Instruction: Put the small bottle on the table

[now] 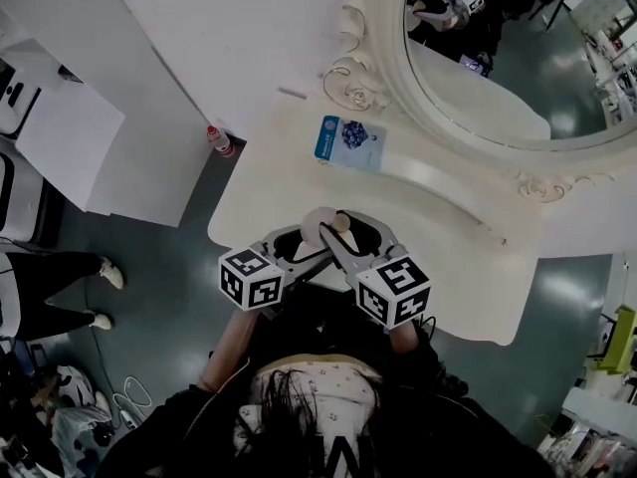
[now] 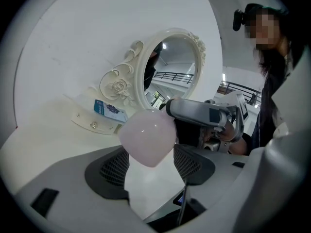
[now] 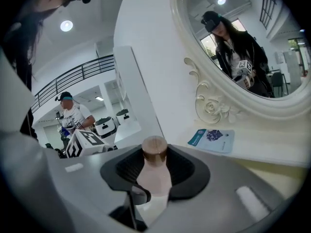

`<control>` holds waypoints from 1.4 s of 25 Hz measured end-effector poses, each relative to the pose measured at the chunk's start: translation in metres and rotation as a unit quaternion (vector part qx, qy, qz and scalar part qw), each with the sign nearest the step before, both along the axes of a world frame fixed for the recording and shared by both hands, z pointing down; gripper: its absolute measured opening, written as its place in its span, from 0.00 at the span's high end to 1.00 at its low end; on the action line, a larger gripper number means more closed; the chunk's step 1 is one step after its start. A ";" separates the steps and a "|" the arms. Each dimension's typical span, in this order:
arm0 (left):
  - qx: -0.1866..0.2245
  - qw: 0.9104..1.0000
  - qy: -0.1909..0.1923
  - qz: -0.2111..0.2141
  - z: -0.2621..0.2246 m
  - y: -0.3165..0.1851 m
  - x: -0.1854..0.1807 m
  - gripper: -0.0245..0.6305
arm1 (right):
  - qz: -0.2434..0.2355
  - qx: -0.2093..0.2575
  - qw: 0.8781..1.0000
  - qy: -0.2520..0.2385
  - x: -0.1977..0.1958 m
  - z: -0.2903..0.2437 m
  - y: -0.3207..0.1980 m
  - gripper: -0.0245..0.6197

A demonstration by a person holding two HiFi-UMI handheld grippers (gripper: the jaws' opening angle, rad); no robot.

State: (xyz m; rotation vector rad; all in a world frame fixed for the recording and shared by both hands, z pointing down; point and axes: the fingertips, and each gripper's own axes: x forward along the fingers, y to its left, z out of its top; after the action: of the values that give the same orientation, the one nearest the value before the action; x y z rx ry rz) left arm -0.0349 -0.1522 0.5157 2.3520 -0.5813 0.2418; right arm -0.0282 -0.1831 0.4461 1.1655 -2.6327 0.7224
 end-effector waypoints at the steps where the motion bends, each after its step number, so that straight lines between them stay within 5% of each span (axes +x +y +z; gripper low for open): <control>1: 0.003 1.000 -0.004 0.007 0.002 -0.003 0.000 0.55 | 0.008 -0.005 1.000 -0.005 0.002 0.002 -0.004 0.73; 10: -0.002 0.997 -0.064 0.050 0.041 -0.020 -0.002 0.55 | 0.049 -0.025 0.998 0.023 0.013 0.029 -0.030 0.73; 20: -0.021 0.997 -0.071 -0.012 0.056 -0.040 -0.051 0.55 | 0.072 -0.048 0.995 0.057 0.025 0.076 -0.069 0.73; 35: -0.006 0.996 -0.048 -0.070 0.035 -0.034 -0.107 0.57 | 0.035 -0.065 0.988 0.134 0.000 0.146 -0.096 0.73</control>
State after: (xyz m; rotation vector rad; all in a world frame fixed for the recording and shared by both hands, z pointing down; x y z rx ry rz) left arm -0.1418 -0.1860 0.5505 2.2855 -0.7845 0.2951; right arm -0.0281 -0.2792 0.5917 1.2285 -2.3007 0.6852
